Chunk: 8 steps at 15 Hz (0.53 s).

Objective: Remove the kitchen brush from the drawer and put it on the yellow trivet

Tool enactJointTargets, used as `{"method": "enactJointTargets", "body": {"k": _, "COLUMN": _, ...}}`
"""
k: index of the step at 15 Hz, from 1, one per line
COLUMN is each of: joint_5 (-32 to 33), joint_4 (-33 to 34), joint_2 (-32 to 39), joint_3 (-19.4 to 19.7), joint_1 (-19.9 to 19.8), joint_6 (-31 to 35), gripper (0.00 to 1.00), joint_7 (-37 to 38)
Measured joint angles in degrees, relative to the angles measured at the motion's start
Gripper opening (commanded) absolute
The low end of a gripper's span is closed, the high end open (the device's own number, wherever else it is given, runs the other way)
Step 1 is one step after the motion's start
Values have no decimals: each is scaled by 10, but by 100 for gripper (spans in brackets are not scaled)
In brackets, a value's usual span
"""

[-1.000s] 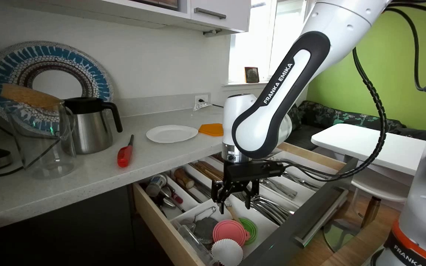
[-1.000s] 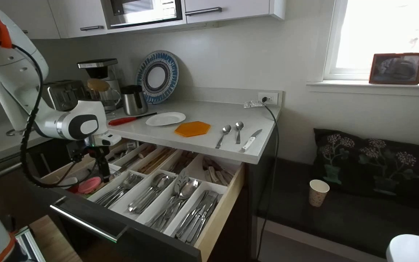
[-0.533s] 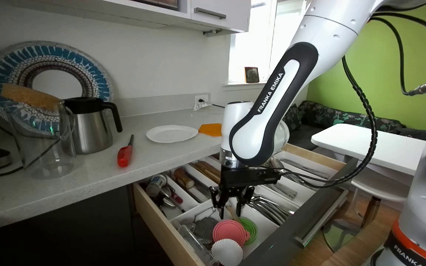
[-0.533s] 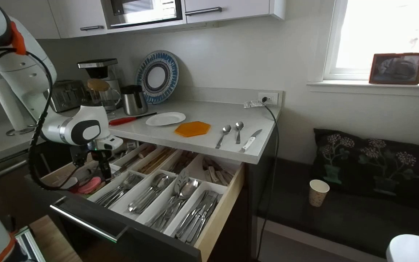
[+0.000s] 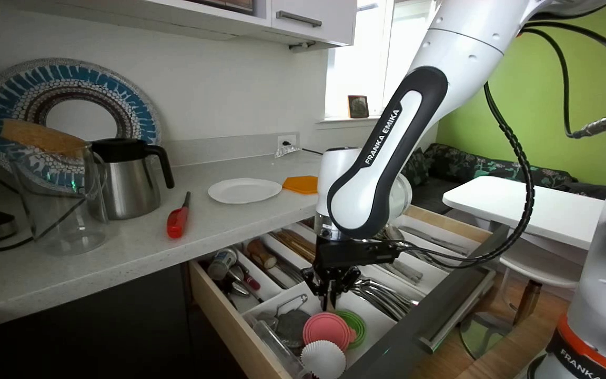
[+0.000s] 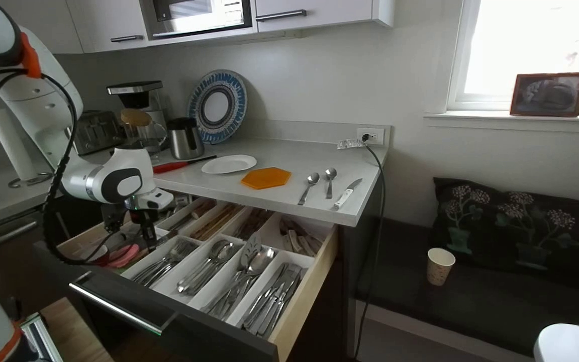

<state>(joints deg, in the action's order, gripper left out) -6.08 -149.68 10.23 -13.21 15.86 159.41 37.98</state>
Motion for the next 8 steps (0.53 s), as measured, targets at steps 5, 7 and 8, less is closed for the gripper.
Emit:
{"method": "enactJointTargets", "body": {"k": 5, "joint_5": 4, "joint_4": -3, "joint_2": -22, "joint_3": 2, "joint_1": 4, "joint_6": 0, "gripper": 4, "joint_7": 0}}
{"method": "enactJointTargets", "body": {"k": 7, "joint_5": 20, "joint_4": -8, "joint_2": -44, "joint_3": 5, "joint_1": 5, "joint_6": 1, "gripper": 4, "joint_7": 6}}
{"method": "enactJointTargets", "body": {"k": 8, "joint_5": 37, "joint_4": -10, "joint_2": -59, "joint_3": 8, "joint_1": 6, "joint_6": 2, "gripper": 4, "joint_7": 14}}
